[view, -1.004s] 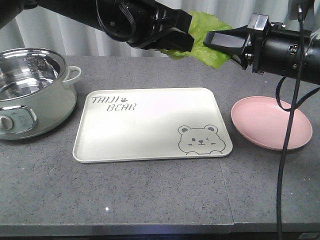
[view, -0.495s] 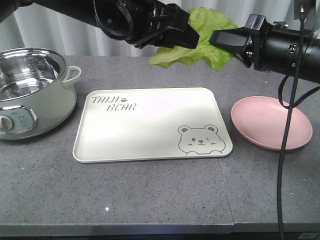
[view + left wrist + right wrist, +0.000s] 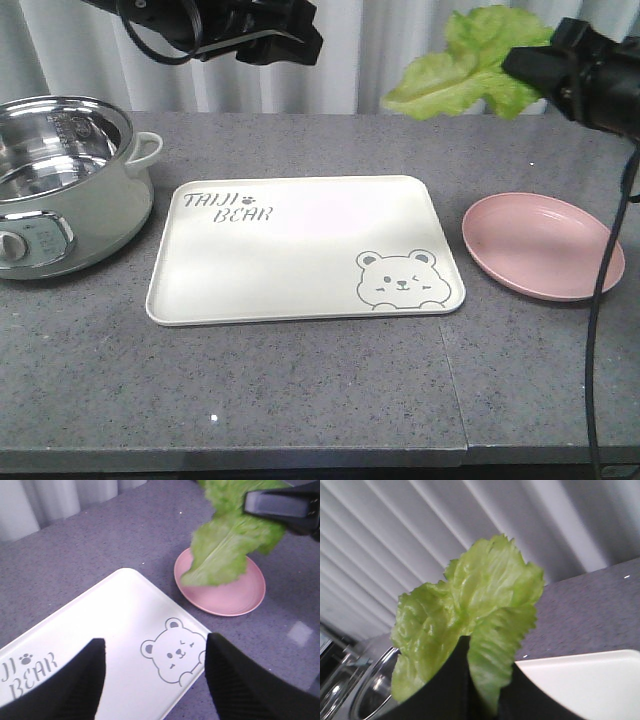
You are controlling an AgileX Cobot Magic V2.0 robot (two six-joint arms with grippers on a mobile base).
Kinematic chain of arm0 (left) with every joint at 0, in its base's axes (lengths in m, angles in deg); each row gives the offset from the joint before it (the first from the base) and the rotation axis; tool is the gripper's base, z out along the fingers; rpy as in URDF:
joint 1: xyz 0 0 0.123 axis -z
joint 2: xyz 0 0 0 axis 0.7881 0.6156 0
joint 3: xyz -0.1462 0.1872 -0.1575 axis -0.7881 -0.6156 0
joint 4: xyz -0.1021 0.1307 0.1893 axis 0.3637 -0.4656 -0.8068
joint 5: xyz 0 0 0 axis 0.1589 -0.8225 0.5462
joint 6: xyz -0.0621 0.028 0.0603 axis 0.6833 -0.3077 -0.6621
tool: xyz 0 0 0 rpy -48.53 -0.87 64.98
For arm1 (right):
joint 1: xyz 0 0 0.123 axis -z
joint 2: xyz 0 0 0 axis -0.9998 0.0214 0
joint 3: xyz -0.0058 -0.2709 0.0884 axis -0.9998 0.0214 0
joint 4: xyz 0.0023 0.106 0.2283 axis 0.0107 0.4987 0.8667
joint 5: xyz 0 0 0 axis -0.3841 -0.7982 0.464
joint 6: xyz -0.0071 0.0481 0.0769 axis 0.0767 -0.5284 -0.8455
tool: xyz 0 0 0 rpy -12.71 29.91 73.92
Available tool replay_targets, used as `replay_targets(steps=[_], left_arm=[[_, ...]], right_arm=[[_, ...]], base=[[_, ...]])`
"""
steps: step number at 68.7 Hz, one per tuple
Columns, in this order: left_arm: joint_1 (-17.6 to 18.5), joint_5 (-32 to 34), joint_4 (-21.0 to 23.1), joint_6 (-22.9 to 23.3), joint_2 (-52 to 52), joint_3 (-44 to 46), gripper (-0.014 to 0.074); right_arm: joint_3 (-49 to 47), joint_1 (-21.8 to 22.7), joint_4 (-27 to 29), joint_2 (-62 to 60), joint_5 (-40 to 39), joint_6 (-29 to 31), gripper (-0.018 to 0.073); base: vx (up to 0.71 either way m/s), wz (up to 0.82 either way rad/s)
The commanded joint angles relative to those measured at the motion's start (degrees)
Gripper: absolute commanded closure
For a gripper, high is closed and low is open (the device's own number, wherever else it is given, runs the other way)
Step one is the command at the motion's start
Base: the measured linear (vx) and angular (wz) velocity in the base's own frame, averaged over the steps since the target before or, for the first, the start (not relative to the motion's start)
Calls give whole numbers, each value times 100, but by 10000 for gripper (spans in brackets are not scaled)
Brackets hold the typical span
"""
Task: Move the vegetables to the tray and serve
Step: 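Carry the lettuce leaf with the right gripper over the pink plate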
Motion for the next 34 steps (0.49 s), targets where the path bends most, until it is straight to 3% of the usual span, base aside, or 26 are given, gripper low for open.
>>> replay_targets(steps=[1,15,26,34], left_arm=[[2,158,-253,201,-275,154,167],[2,118,-393,196,-275,154,167],[2,97,-393,196,-267,154,167],[2,19,-400,185,-245,154,167]], right_arm=[[-187,475,7,-187,160,-152,564],[-181,1075,-1400,-162,41,-741,564],[-181,1071,-2306,142,-310,-1185,564],[-181,1071,-2537,532,-444,-1234,564]], base=[[0,0],[0,0],[0,0],[0,0]])
